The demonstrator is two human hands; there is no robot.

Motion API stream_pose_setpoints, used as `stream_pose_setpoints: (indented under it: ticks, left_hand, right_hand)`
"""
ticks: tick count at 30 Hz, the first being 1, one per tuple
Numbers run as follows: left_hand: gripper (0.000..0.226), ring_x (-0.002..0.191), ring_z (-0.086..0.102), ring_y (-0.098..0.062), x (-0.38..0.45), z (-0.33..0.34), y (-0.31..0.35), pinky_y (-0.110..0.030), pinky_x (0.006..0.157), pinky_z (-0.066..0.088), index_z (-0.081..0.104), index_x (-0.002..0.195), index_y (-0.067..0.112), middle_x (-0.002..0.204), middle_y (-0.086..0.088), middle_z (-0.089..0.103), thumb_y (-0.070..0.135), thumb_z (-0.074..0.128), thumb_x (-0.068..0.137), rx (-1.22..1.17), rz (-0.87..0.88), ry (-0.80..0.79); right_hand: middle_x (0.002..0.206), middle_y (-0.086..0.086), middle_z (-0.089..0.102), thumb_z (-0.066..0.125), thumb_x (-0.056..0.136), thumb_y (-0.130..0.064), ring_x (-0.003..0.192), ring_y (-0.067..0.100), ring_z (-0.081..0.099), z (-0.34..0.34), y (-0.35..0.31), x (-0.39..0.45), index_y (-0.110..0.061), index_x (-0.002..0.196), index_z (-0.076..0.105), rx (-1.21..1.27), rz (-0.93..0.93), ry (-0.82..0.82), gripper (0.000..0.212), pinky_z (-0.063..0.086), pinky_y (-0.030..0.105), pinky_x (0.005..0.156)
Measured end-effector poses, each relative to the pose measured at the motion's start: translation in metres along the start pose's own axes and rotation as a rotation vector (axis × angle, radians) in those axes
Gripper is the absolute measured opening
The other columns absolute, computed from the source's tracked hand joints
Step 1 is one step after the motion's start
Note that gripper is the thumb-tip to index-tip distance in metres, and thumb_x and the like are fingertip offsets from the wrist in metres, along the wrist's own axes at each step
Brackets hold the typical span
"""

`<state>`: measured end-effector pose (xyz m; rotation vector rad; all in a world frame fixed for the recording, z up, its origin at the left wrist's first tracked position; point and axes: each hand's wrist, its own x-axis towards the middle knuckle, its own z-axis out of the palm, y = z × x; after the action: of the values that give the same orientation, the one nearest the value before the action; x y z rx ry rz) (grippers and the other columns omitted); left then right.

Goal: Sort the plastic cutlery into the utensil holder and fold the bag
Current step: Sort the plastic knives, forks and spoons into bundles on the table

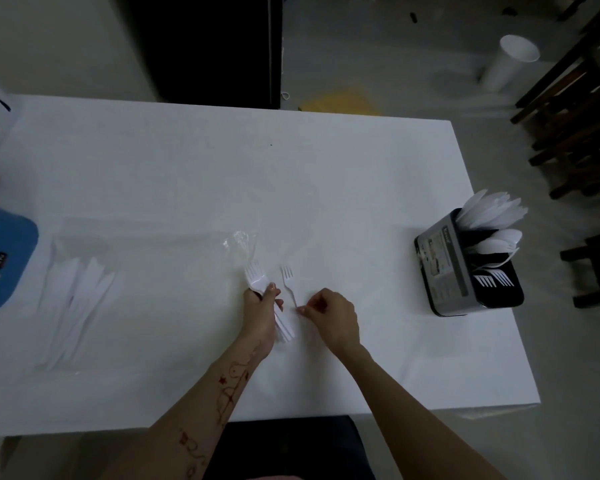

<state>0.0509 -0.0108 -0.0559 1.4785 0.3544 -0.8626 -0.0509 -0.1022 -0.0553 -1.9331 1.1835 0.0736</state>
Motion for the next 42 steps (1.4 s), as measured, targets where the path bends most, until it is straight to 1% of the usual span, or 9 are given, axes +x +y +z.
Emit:
stream_pose_setpoints:
  ticks: [7,13,17,21,24,26,30,35,42]
  left_hand:
    - [0.032,0.076,0.056,-0.014,0.001,-0.013,-0.002,-0.025,0.068,0.047,0.049,0.118,0.000,0.092,-0.007,0.059,0.016,0.059,0.093,0.099,-0.049,-0.017]
    - [0.037,0.090,0.059,-0.019,-0.008,-0.005,0.007,-0.027,0.074,0.048,0.051,0.118,0.007,0.102,-0.006,0.059,0.032,0.058,0.092,-0.065,-0.097,-0.093]
    - [0.039,0.095,0.061,-0.025,-0.014,0.008,0.013,-0.039,0.079,0.052,0.054,0.107,0.009,0.104,-0.010,0.059,0.045,0.055,0.092,-0.119,-0.169,-0.179]
    - [0.016,0.088,0.060,-0.021,-0.024,0.032,0.015,-0.038,0.070,0.053,0.053,0.109,0.005,0.094,-0.007,0.057,0.015,0.054,0.096,-0.101,-0.159,-0.239]
    - [0.007,0.083,0.058,-0.019,-0.026,0.055,0.020,-0.034,0.072,0.051,0.052,0.103,0.005,0.089,-0.007,0.054,0.009,0.049,0.098,-0.140,-0.184,-0.304]
    - [0.012,0.091,0.056,-0.022,-0.028,0.074,0.028,-0.035,0.085,0.050,0.052,0.108,0.002,0.097,-0.010,0.052,0.006,0.047,0.098,-0.205,-0.222,-0.291]
    - [0.020,0.088,0.054,-0.018,-0.040,0.126,0.044,-0.039,0.114,0.031,0.053,0.082,0.005,0.085,-0.006,0.050,0.002,0.043,0.099,-0.336,-0.286,-0.360]
    - [0.017,0.095,0.056,-0.023,-0.069,0.209,0.050,-0.041,0.112,0.033,0.052,0.086,0.002,0.086,-0.007,0.053,0.006,0.042,0.100,-0.482,-0.339,-0.399]
    - [0.014,0.114,0.052,-0.025,-0.102,0.278,0.030,-0.040,0.108,0.038,0.052,0.103,0.006,0.099,-0.005,0.058,0.012,0.039,0.102,-0.401,-0.105,-0.385]
  right_hand:
    - [0.083,-0.006,0.060,0.067,0.089,-0.036,0.077,0.014,0.058,0.008,-0.011,-0.001,-0.022,0.085,0.057,-0.220,0.084,-0.035,0.018,0.042,0.026,0.065]
    - [0.081,0.004,0.075,0.075,0.086,-0.019,0.068,0.013,0.064,-0.013,-0.014,-0.008,-0.011,0.088,0.072,0.605,0.140,-0.053,0.009,0.049,0.024,0.055]
    - [0.075,0.007,0.073,0.078,0.082,-0.012,0.063,0.013,0.060,-0.026,-0.013,-0.017,-0.010,0.084,0.077,0.632,0.091,-0.187,0.003,0.044,0.024,0.054]
    - [0.076,-0.002,0.075,0.082,0.078,-0.018,0.065,0.010,0.065,-0.046,-0.012,-0.024,-0.016,0.080,0.078,0.500,0.035,-0.134,0.005,0.048,0.021,0.055]
    - [0.080,-0.009,0.075,0.079,0.080,-0.036,0.077,0.008,0.070,-0.072,-0.012,-0.026,-0.022,0.083,0.077,0.392,-0.020,-0.028,0.015,0.059,0.027,0.073]
    - [0.080,-0.012,0.074,0.075,0.082,-0.042,0.078,0.005,0.069,-0.099,-0.007,-0.027,-0.025,0.083,0.074,0.373,-0.063,0.081,0.016,0.059,0.028,0.076]
    - [0.083,-0.014,0.072,0.073,0.086,-0.027,0.081,0.002,0.066,-0.164,0.013,-0.026,-0.021,0.084,0.074,0.319,-0.265,0.367,0.007,0.052,0.022,0.074]
    - [0.099,-0.005,0.071,0.075,0.083,-0.031,0.102,0.026,0.061,-0.219,0.077,-0.004,-0.019,0.082,0.074,-0.411,-0.656,0.784,0.012,0.044,0.038,0.088]
    - [0.113,0.006,0.070,0.073,0.087,-0.025,0.111,0.032,0.056,-0.262,0.134,0.018,-0.013,0.081,0.073,-0.512,-0.642,0.950,0.013,0.042,0.044,0.093]
